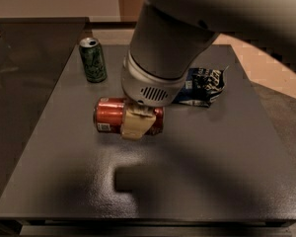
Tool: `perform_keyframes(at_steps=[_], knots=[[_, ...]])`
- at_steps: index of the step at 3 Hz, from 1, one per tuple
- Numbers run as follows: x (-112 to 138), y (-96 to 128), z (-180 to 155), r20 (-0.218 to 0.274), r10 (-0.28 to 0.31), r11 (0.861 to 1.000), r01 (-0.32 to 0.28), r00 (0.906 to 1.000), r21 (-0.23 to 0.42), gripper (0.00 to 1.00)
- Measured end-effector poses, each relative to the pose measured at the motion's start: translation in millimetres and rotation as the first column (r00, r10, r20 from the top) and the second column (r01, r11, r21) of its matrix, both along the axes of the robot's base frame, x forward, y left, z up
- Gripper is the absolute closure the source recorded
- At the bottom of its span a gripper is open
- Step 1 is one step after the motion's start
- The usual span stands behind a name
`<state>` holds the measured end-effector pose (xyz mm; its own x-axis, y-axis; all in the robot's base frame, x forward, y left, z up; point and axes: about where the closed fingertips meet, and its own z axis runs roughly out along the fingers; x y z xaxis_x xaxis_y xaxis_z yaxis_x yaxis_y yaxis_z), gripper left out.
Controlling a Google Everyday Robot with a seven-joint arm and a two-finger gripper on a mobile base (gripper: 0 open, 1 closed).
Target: Pick coke can
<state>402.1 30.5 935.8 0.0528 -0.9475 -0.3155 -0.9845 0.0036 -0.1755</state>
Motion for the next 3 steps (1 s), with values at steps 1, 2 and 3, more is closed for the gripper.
perform_keyframes(at_steps=[1, 2, 3], knots=[[12, -7, 32, 0.038, 0.063, 0.998, -0.063, 0.9973, 0.007, 1.0], [20, -16, 55, 0.071, 0.128, 0.992, -0.129, 0.9891, -0.003, 1.0], [17, -14, 64, 0.093, 0.135, 0.991, -0.135, 0.9865, -0.001, 1.0]])
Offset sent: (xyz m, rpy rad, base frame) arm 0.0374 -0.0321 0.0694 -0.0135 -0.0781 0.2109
